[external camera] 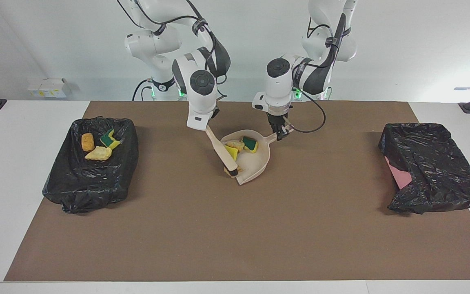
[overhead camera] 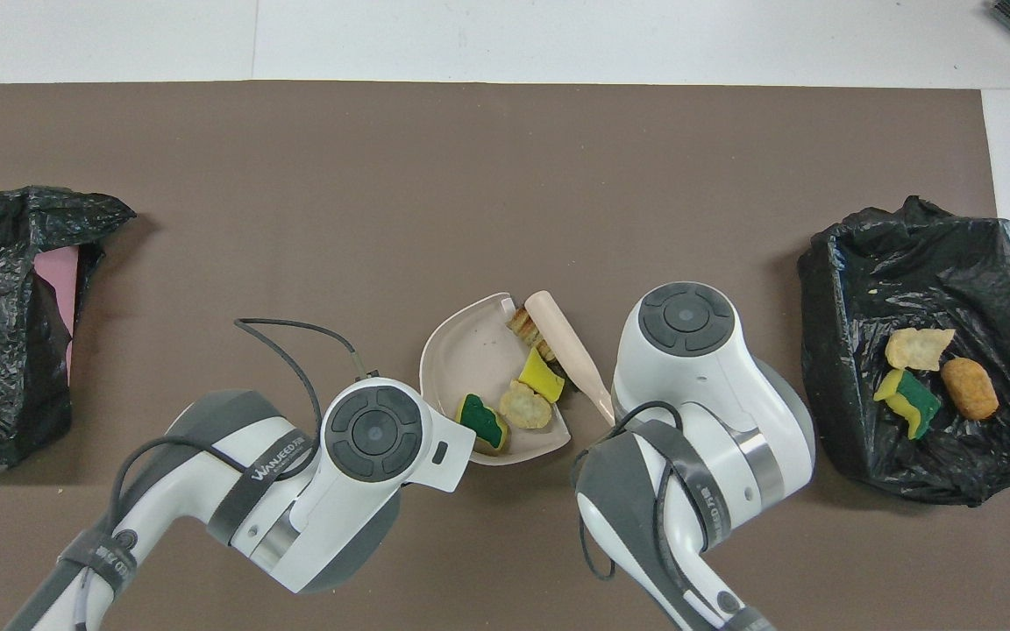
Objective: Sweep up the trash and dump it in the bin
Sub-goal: 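Lift the dustpan with the left gripper while the right gripper drops the brush, then tip the loaded dustpan over the nearer black bin with the left gripper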
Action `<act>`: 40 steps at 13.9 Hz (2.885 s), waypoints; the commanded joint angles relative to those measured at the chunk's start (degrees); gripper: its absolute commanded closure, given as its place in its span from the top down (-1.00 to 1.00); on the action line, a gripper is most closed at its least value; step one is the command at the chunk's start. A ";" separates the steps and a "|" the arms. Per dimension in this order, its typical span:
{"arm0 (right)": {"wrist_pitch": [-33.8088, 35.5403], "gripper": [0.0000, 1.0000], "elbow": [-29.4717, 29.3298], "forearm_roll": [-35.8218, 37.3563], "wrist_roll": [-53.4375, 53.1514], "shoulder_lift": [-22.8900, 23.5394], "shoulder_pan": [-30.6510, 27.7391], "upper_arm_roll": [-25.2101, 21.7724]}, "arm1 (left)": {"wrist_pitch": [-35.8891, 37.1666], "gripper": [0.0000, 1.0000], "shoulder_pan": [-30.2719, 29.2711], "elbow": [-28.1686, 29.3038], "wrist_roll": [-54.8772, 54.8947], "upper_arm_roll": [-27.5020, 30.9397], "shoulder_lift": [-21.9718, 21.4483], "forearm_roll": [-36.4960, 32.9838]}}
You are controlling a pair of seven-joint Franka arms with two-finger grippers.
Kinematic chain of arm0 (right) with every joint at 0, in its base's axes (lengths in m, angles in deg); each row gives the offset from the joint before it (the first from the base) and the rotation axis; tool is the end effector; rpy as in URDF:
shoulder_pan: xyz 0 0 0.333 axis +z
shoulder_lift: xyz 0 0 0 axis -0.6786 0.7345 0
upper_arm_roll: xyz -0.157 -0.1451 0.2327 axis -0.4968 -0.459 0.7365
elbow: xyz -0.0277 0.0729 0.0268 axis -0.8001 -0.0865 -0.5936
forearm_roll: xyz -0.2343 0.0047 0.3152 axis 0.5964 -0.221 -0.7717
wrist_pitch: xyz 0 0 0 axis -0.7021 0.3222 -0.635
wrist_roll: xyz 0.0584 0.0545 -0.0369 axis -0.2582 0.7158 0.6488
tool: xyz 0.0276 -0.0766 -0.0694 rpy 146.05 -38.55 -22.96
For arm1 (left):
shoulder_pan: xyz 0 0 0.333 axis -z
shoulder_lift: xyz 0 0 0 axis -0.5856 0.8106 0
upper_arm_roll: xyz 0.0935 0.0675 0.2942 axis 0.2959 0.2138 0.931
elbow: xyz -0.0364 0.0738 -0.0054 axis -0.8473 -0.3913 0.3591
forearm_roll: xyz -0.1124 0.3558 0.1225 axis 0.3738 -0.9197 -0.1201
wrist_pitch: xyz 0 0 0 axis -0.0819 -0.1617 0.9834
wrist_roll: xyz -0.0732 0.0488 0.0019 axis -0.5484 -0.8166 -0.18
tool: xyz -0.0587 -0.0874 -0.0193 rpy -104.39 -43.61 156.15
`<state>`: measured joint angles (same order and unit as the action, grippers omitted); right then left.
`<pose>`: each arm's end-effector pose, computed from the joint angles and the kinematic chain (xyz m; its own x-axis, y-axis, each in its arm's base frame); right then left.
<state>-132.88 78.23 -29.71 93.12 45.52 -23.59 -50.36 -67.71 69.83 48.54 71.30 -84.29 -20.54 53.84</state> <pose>0.4334 0.2610 0.3817 0.7529 0.5222 -0.4006 0.5209 -0.8448 -0.1223 0.4091 -0.3199 0.3625 0.3294 -0.9362 -0.1229 -0.9442 -0.3265 -0.0432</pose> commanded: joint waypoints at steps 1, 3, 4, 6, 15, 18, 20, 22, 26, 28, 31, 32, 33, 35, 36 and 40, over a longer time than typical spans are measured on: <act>3.38 -1.00 2.01 -3.18 -1.78 -3.05 2.11 0.35 | -1.59 -1.00 -0.32 1.19 -1.42 0.04 -0.87 -0.99; 5.23 -1.00 0.78 -3.63 -2.94 -3.92 2.83 0.26 | -2.12 -1.00 -0.50 1.54 -0.81 0.04 -0.95 -0.90; 6.02 -1.00 -0.44 -3.63 -2.42 -4.27 1.87 -0.09 | -3.51 -1.00 -0.59 2.42 0.06 0.04 -1.13 -0.90; 6.03 -1.00 -3.08 -3.54 -2.50 -3.23 0.46 -0.26 | -6.24 -1.00 -1.98 3.13 3.39 0.04 -1.04 -0.82; 8.13 -1.00 -9.77 -2.49 -8.39 -0.76 0.37 -0.44 | -11.78 -1.00 -6.47 2.42 17.01 0.13 0.89 7.43; 10.33 -1.00 -9.77 -2.14 -15.99 -1.90 -0.16 -0.44 | -13.19 -1.00 -10.07 1.73 22.81 0.04 1.77 10.86; 10.51 -1.00 -7.94 -3.10 -20.67 -3.47 -0.34 -0.35 | -13.28 -1.00 -12.61 1.11 30.26 0.13 1.94 16.03; 7.28 -1.00 -3.99 -5.72 -31.70 -5.41 -0.07 -0.35 | -11.97 -1.00 -16.65 0.15 38.01 0.13 1.68 19.56; 1.56 -1.00 3.92 -8.98 -36.51 -11.03 4.66 0.18 | -7.49 -1.00 -22.81 -2.32 47.51 0.13 1.24 26.93; -2.31 -1.00 8.23 -14.60 -36.78 -14.11 7.12 0.18 | -4.42 -1.00 -26.58 -3.19 53.66 0.13 0.63 32.29; -6.86 -1.00 12.36 -14.97 -42.10 -14.74 14.84 0.26 | 2.95 -1.00 -33.00 -6.35 62.62 0.30 0.36 40.38; -10.11 -1.00 13.60 -14.97 -44.49 -14.56 17.48 0.26 | 4.63 -1.00 -35.54 -6.54 65.35 0.22 0.36 42.75; -12.32 -1.00 15.00 -15.06 -45.55 -14.56 19.68 0.18 | 6.82 -1.00 -37.92 -6.71 68.59 0.22 0.28 45.13; -14.09 -1.00 16.42 -15.06 -47.05 -14.12 21.89 0.26 | 10.61 -1.00 -41.44 -6.80 74.40 0.22 0.01 49.35; -15.67 -1.00 17.21 -15.06 -48.54 -13.60 23.55 0.26 | 11.58 -1.00 -42.33 -7.15 75.21 0.22 -0.25 49.98; -22.35 -1.00 18.18 -15.06 -52.51 -8.59 26.12 0.26 | 15.36 -1.00 -44.69 -13.12 74.60 0.74 -0.34 48.15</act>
<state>-152.74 96.15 -43.53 41.50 34.83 2.31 -49.88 -56.11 27.69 38.57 145.64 -83.35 -20.31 102.18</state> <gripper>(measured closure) 0.736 0.674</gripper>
